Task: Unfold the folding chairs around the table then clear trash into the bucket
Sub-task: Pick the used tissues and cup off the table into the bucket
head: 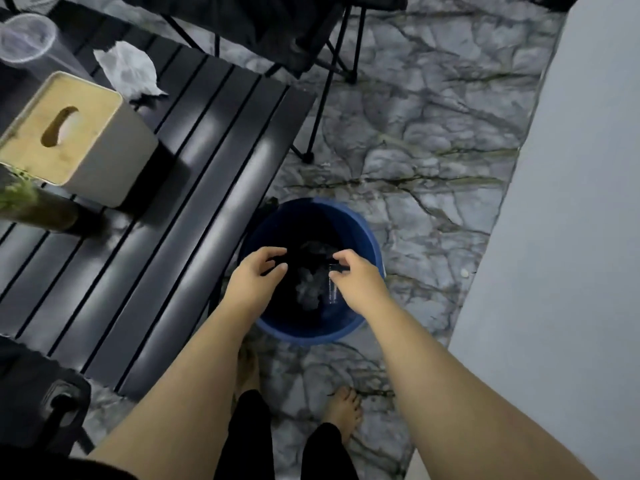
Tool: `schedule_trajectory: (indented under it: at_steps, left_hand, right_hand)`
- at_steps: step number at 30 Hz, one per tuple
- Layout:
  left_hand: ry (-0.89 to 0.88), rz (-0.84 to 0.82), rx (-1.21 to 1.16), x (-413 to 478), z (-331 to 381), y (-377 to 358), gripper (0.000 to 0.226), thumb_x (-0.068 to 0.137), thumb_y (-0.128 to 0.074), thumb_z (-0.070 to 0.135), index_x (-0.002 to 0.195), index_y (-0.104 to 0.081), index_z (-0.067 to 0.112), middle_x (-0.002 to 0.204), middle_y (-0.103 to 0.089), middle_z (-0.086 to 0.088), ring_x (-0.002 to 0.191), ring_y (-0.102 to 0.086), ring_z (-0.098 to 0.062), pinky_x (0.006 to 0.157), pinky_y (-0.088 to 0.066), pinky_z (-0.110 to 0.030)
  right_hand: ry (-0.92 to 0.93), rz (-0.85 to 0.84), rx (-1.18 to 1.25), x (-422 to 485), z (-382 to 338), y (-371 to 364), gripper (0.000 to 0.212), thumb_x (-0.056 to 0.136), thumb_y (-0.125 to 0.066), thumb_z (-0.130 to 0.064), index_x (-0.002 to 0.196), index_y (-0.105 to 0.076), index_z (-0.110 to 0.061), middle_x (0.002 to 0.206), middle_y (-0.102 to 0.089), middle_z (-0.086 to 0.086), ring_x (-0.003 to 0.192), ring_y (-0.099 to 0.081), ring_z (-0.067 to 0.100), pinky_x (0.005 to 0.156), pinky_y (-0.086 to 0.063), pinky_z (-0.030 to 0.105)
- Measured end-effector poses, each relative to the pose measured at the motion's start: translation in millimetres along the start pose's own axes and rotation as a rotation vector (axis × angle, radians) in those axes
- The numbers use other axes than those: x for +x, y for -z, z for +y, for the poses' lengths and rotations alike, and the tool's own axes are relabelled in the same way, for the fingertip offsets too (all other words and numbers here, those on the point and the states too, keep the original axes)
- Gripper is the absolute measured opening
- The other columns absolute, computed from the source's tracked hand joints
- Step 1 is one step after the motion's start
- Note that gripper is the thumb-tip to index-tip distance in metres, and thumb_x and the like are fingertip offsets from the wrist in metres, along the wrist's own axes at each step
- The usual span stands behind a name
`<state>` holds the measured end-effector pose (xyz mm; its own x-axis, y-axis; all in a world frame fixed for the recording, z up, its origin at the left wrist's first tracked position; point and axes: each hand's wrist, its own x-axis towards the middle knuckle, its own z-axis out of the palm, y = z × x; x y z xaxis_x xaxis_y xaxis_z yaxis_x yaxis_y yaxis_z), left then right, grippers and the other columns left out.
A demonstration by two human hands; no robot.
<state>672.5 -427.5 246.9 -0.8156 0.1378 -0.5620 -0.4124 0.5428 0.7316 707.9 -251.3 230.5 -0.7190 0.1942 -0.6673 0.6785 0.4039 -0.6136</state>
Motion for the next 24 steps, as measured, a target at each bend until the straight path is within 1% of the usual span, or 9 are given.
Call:
schedule_trajectory:
  at_steps: [3, 5, 8, 11, 14, 17, 19, 21, 24]
  left_hand:
    - [-0.055, 0.05, -0.047, -9.5, 19.3, 15.4, 0.02, 0.091, -0.056, 0.027, 0.109, -0.059, 0.036, 0.12, -0.06, 0.004, 0.111, -0.057, -0.013, 0.096, -0.049, -0.039]
    - [-0.107, 0.108, -0.105, -14.3, 36.2, 28.0, 0.02, 0.09, -0.058, 0.025, 0.107, -0.06, 0.034, 0.114, -0.062, 0.005, 0.103, -0.06, -0.009, 0.09, -0.051, -0.034]
    - [-0.211, 0.199, -0.205, -17.0, 64.6, 55.8, 0.024, 0.089, -0.058, 0.015, 0.106, -0.055, 0.032, 0.11, -0.06, 0.003, 0.096, -0.059, -0.009, 0.085, -0.048, -0.027]
    - [-0.3, 0.267, -0.218, -9.8, 90.8, 97.0, 0.027, 0.089, -0.059, 0.014, 0.099, -0.054, 0.039, 0.105, -0.061, 0.006, 0.09, -0.058, -0.006, 0.08, -0.047, -0.024]
    - [-0.362, 0.349, -0.274, 7.2, 113.6, 149.2, 0.024, 0.085, -0.06, 0.021, 0.096, -0.055, 0.042, 0.1, -0.061, 0.01, 0.09, -0.06, -0.011, 0.08, -0.049, -0.029]
    - [-0.407, 0.457, -0.305, 35.4, 127.1, 205.4, 0.025, 0.085, -0.06, 0.02, 0.096, -0.054, 0.042, 0.099, -0.059, 0.013, 0.085, -0.059, -0.015, 0.076, -0.05, -0.033]
    - [-0.406, 0.538, -0.266, 56.0, 128.7, 238.6, 0.023, 0.084, -0.06, 0.023, 0.094, -0.053, 0.043, 0.1, -0.059, 0.014, 0.082, -0.059, -0.014, 0.075, -0.05, -0.036]
    - [-0.405, 0.647, -0.239, 78.3, 126.5, 270.4, 0.029, 0.085, -0.062, 0.02, 0.094, -0.051, 0.045, 0.099, -0.056, 0.012, 0.08, -0.055, -0.006, 0.075, -0.049, -0.036]
    - [-0.394, 0.81, -0.136, 109.4, 121.3, 315.1, 0.033, 0.081, -0.068, 0.022, 0.103, -0.05, 0.038, 0.107, -0.044, 0.005, 0.086, -0.05, -0.006, 0.08, -0.043, -0.031]
  right_hand:
    - [0.059, 0.016, 0.055, -10.0, -29.0, 20.5, 0.032, 0.094, -0.052, -0.024, 0.126, -0.051, -0.023, 0.132, -0.051, -0.001, 0.108, -0.054, 0.018, 0.081, -0.042, 0.028]
    - [0.114, 0.027, 0.125, -15.0, -56.7, 32.5, 0.028, 0.092, -0.053, -0.028, 0.12, -0.054, -0.024, 0.12, -0.056, -0.004, 0.1, -0.056, 0.015, 0.076, -0.044, 0.027]
    - [0.178, 0.017, 0.175, -16.8, -107.1, 41.8, 0.018, 0.09, -0.056, -0.033, 0.107, -0.057, -0.025, 0.104, -0.06, -0.003, 0.093, -0.059, 0.017, 0.07, -0.047, 0.026]
    - [0.256, 0.005, 0.178, -8.8, -163.7, 43.3, 0.011, 0.089, -0.056, -0.032, 0.099, -0.058, -0.026, 0.102, -0.062, 0.001, 0.093, -0.061, 0.021, 0.071, -0.047, 0.029]
    - [0.336, -0.03, 0.148, 7.9, -223.7, 36.2, 0.011, 0.089, -0.055, -0.031, 0.098, -0.059, -0.025, 0.101, -0.064, 0.004, 0.094, -0.063, 0.024, 0.077, -0.049, 0.036]
    - [0.425, -0.055, 0.114, 33.2, -280.7, 20.0, 0.005, 0.088, -0.056, -0.029, 0.09, -0.059, -0.031, 0.098, -0.066, 0.004, 0.093, -0.064, 0.026, 0.075, -0.049, 0.034]
    - [0.467, -0.08, 0.1, 52.7, -313.4, 5.8, 0.007, 0.087, -0.056, -0.029, 0.092, -0.059, -0.032, 0.097, -0.065, 0.001, 0.092, -0.063, 0.022, 0.075, -0.047, 0.031]
    - [0.502, -0.106, 0.08, 76.1, -345.1, -11.0, 0.013, 0.088, -0.055, -0.027, 0.101, -0.059, -0.029, 0.096, -0.061, -0.008, 0.09, -0.059, 0.015, 0.075, -0.045, 0.026]
    - [0.537, -0.13, 0.031, 115.8, -384.4, -40.0, 0.026, 0.088, -0.057, -0.021, 0.113, -0.056, -0.028, 0.111, -0.058, -0.007, 0.095, -0.056, 0.011, 0.076, -0.044, 0.023]
